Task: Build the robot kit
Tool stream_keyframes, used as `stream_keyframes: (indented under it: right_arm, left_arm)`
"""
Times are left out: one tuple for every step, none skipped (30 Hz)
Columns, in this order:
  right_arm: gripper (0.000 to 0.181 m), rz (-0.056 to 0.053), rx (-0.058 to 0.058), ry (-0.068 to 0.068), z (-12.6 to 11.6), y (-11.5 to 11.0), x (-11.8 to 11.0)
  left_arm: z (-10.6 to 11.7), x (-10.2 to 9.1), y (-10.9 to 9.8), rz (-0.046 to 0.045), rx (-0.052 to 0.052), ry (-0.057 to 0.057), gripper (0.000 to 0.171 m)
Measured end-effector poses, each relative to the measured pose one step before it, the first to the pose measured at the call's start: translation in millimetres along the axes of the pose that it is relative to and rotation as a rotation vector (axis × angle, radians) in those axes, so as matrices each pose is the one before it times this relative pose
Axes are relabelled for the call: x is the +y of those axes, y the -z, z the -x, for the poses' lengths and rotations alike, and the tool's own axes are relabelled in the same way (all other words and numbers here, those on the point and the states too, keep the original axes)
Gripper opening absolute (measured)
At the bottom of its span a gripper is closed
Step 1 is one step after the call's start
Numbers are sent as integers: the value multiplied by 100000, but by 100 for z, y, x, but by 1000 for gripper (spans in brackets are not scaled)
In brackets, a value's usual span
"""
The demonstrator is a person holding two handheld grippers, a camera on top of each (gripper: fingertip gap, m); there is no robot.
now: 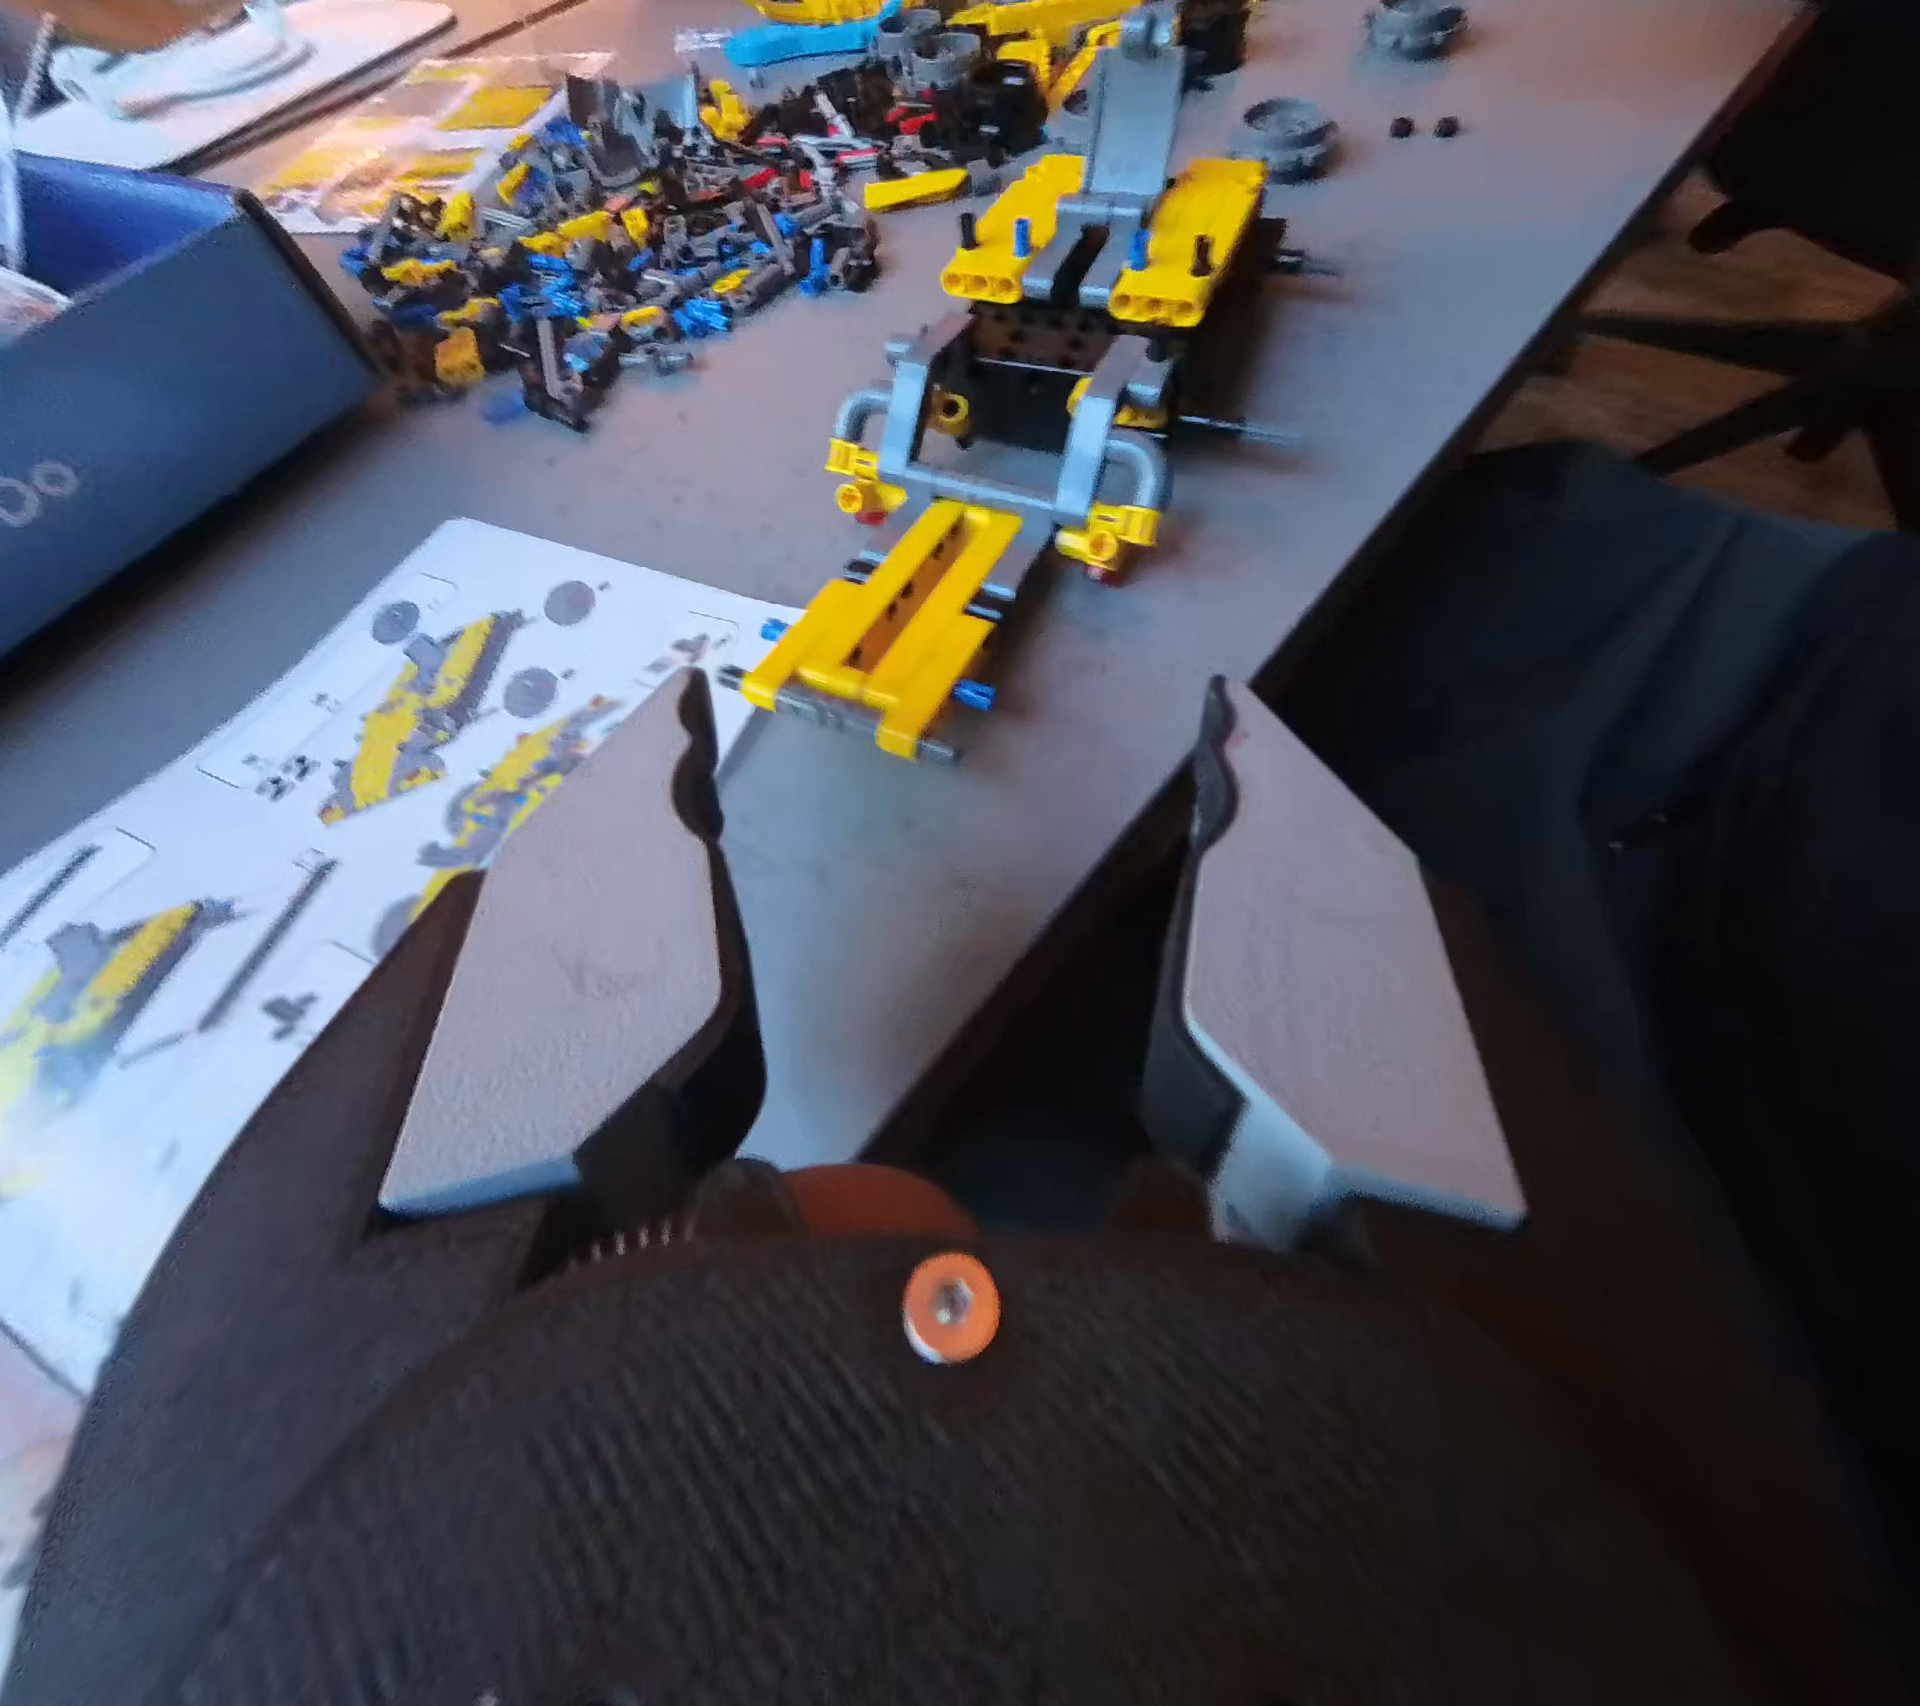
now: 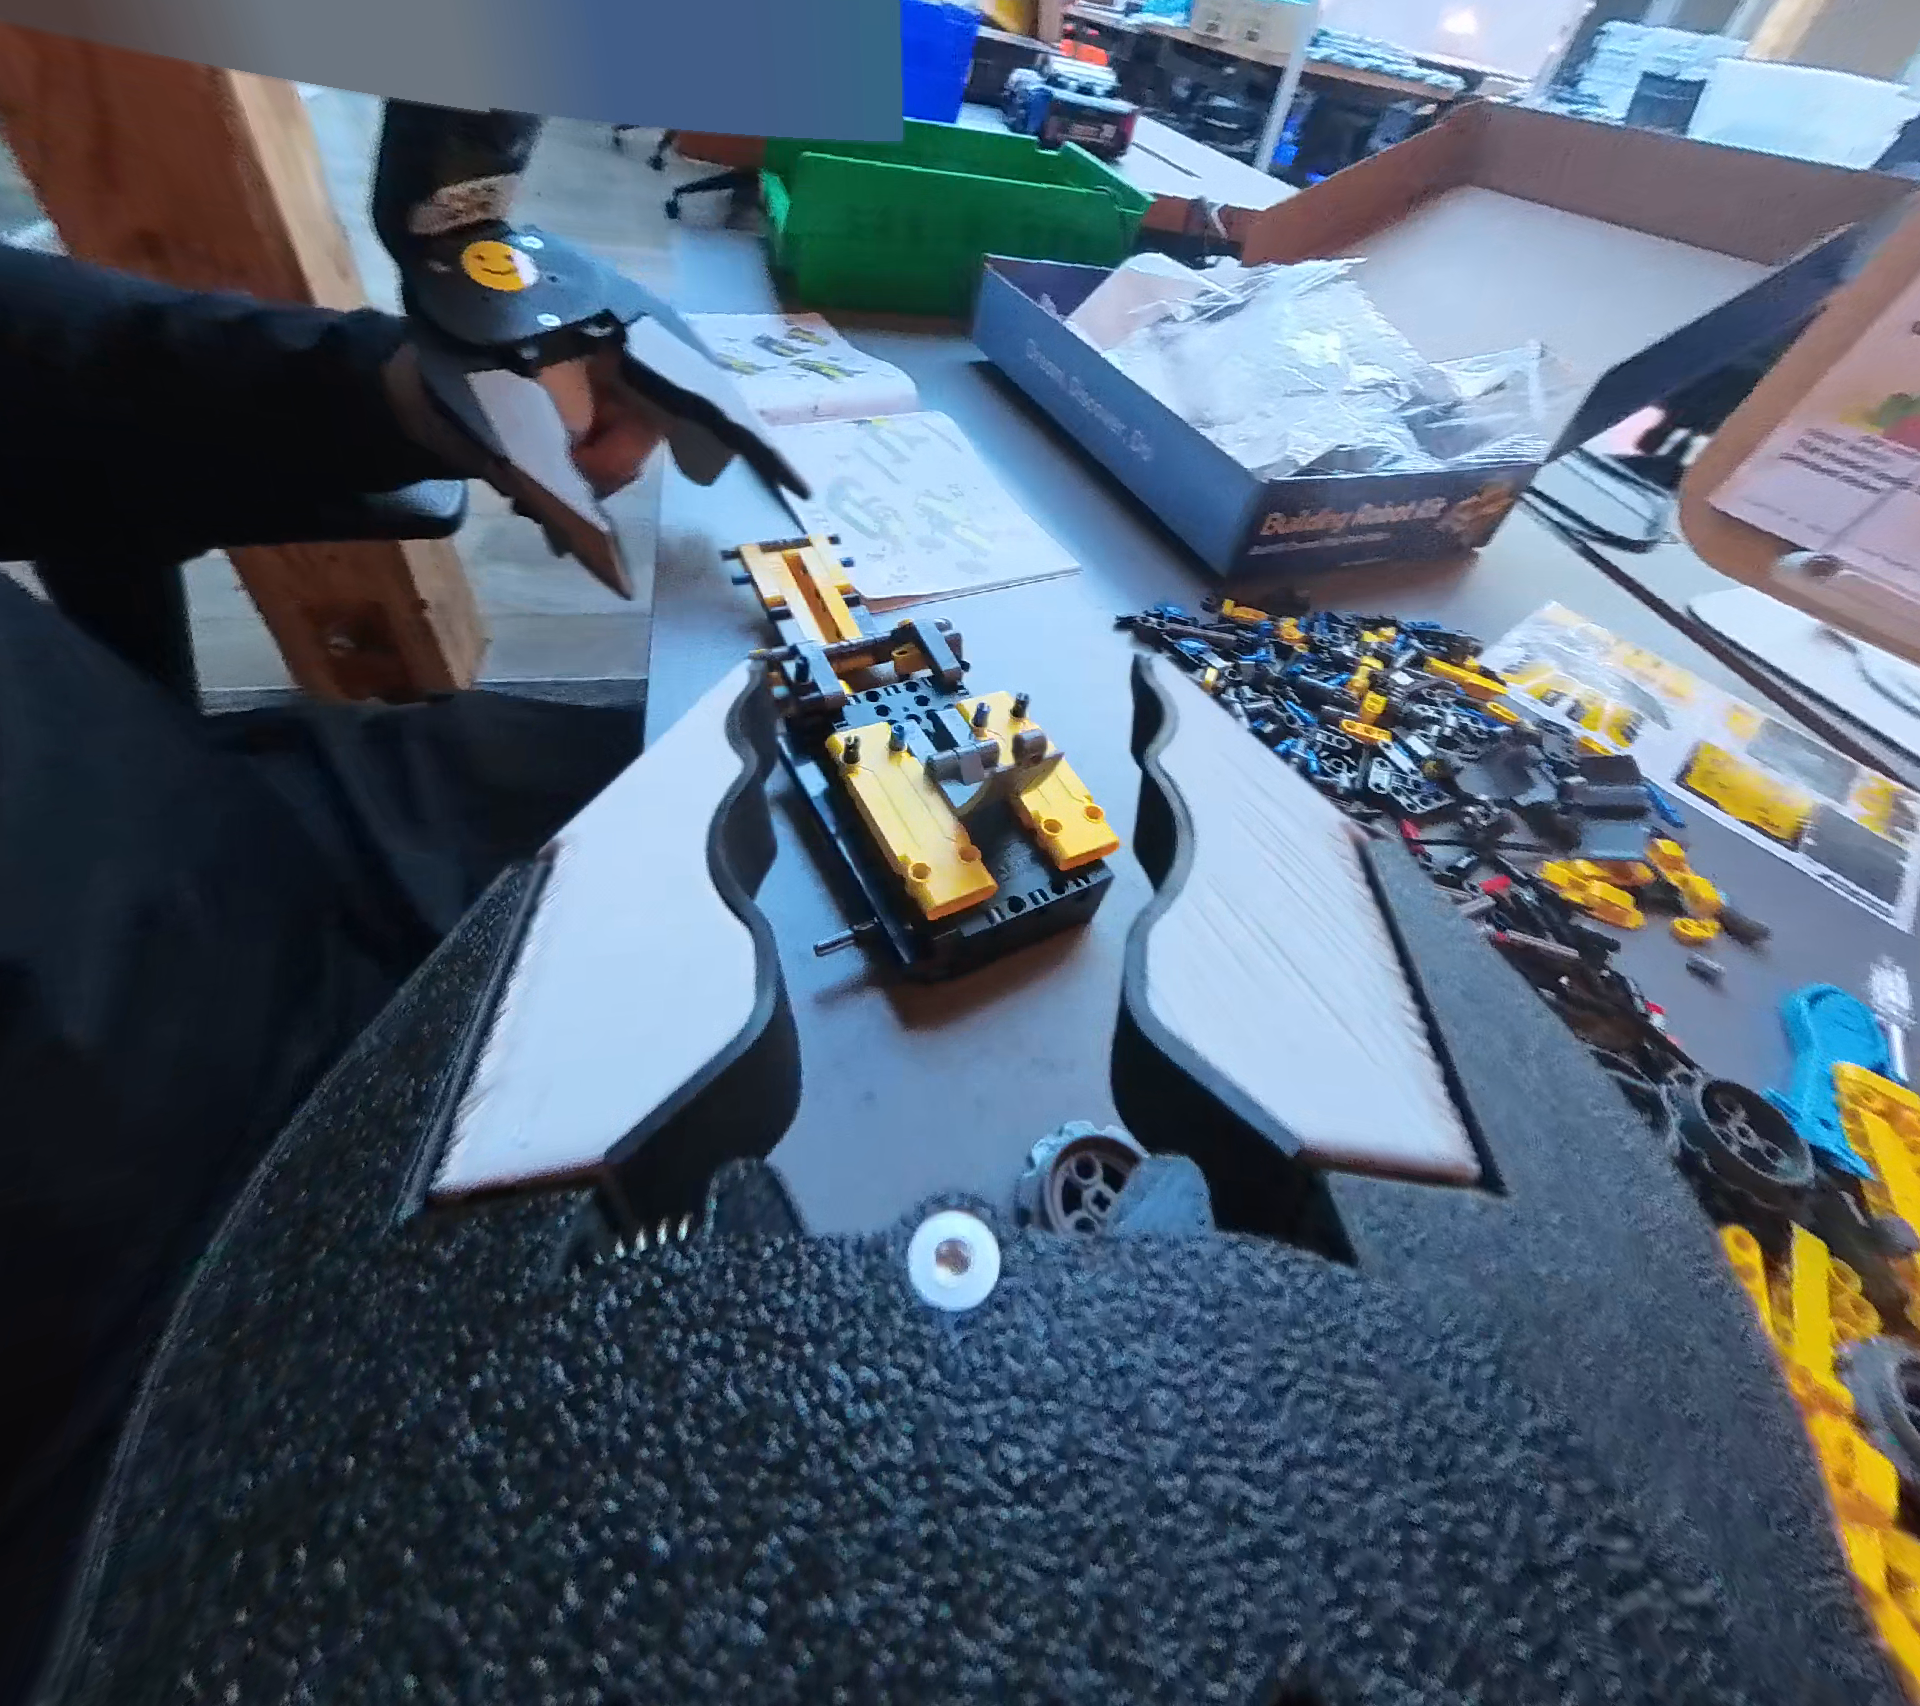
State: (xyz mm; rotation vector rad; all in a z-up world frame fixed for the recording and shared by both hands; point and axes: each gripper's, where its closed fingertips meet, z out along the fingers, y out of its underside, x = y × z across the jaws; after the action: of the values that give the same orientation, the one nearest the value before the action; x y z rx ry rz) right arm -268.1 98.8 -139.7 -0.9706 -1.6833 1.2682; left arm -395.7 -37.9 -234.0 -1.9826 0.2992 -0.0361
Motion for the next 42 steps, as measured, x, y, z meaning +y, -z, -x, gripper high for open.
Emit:
stream_keyframes:
  right_arm:
    - [67, -629, 1784, -371, 197, 100, 70]
    - [67, -518, 1217, -934, 259, 39, 174]
    - [66, -307, 1286, -1241, 229, -51, 265]
    - [66, -649, 1994, -1304, 162, -134, 227]
    - [66, -1109, 1583, -1165, 262, -206, 143]
    - [66, -301, 817, -262, 429, -304, 225]
    - [65, 532, 1157, 911, 400, -370, 284]
    - [65, 642, 1303, 1411, 354, -437, 258]
    - [66, 599, 433, 1550, 416, -465, 194]
    - [65, 721, 989, 1655, 239, -458, 201]
    - [66, 448, 2100, 1710, -23, -390, 181]
    - [66, -31, 2382, 1771, -167, -290, 178]
    - [66, 74, 2813, 1782, -313, -190, 199]
    - [66, -201, 3396, 1665, -491, -62, 28]
    - [67, -2121, 3462, 1280, -549, 58, -240]
    - [67, -2680, 2888, 361, -490, 107, -268]
    - [66, -2224, 3000, -293, -535, 137, -222]
    - [67, -1962, 2633, -322, -473, 159, -207]
    - [67, -1870, 2383, -218, -386, 209, -229]
    - [67, -1796, 1702, 119, -226, 209, -220]
    - [66, -1260, 947, 229, -103, 154, -146]
    - [63, -570, 249, 101, -26, 61, -68]
    - [63, 23, 38, -156, -30, -17, 25]
    - [63, 174, 291, -326, -88, -17, 35]
    - [63, 1, -217, -400, -31, -9, 15]
    - [62, 56, -414, -791, -27, -5, 25]
    - [62, -191, -114, -956, -89, 18, -14]
    - [62, -437, 65, -1069, -137, 51, -56]
    - [62, -529, 85, -1106, -133, 66, -53]
    - [62, -513, 28, -1077, -130, 56, -62]
    - [62, -465, -4, -1078, -123, 50, -48]
    - [61, -424, 27, -1025, -122, 53, -47]
    - [61, -428, 115, -870, -115, 52, -55]
    - [61, -298, -40, -732, -82, 31, -30]
    - [60, -149, -109, -580, -44, 21, -16]
    - [60, -42, -40, -402, -47, -2, -2]
    - [60, 116, -189, -235, 3, -11, 25]
    - [59, 308, -388, -49, 45, -29, 39]
    - [59, 446, -378, 123, 62, -49, 66]
    - [58, 352, -248, 261, 64, -37, 46]
    - [58, 154, -151, 296, 51, -20, 25]
    - [57, 266, -108, 65, 28, -23, 27]
  left_arm:
    - [-635, -52, 457, -1733, 617, 1516, 89]
    - [-582, -67, 420, -2401, -326, 1235, 88]
    - [-565, -12, 339, -2319, -651, 493, 87]
    - [-382, 30, 240, -2417, -1808, -57, 84]
    - [-311, 54, 146, -1882, -1668, -694, 82]
    - [-374, 68, 76, -703, -361, -1282, 80]
    - [-383, -64, 19, -473, 709, -1467, 79]
    - [-273, -198, -23, -1179, 837, -1061, 79]
    - [-153, -202, -52, -1749, 745, -332, 77]
    - [-109, -17, -89, -1149, 1243, 174, 75]
    - [-83, 240, -116, 563, 1524, 52, 72]
    - [69, 361, -121, 1606, 687, -408, 72]
    - [211, 338, -113, 1640, -398, -801, 72]
    - [198, 231, -69, 1043, -680, -867, 72]
    - [120, 86, -34, 265, -429, -569, 72]
    - [93, -15, -36, -193, -310, 58, 72]
    - [15, -64, -43, -352, 235, 451, 72]
    - [57, 10, -73, -61, 222, 642, 70]
    - [179, 155, -108, 794, -420, 657, 69]
    - [194, 205, -138, 1137, -407, 530, 69]
    - [90, -74, -45, -364, 89, 135, 66]
    - [75, -169, -44, -899, 8, 472, 66]
    - [24, -85, -73, -386, 418, 649, 64]
    - [-15, -127, -78, -622, 675, 543, 63]
    - [15, -118, -75, -619, 325, 493, 63]
    - [103, -43, -94, -106, -232, 339, 63]
    - [97, -15, -74, 13, -249, 93, 64]
    - [62, -13, -50, -20, -102, 64, 64]
    - [66, -59, -10, -245, -207, 96, 64]
    - [129, -135, 32, -650, -628, 56, 63]
    - [145, -149, 50, -814, -694, 12, 63]
    - [104, -137, 65, -751, -395, 116, 62]
    - [93, -72, 20, -478, -244, 510, 61]
    - [67, 46, -6, 205, -4, 813, 61]
    - [54, 114, -28, 581, 90, 747, 61]
    - [75, 73, -13, 422, -279, 432, 61]
    - [228, 83, 1, 475, -1274, 214, 61]
    - [313, 205, -30, 1118, -1714, 397, 59]
    - [284, 129, 11, 784, -1338, 540, 58]
    - [294, 19, 100, 268, -1334, 1400, 54]
    - [53, -49, 114, -66, 295, 1997, 51]
    - [-19, -22, 98, 177, 664, 1892, 49]
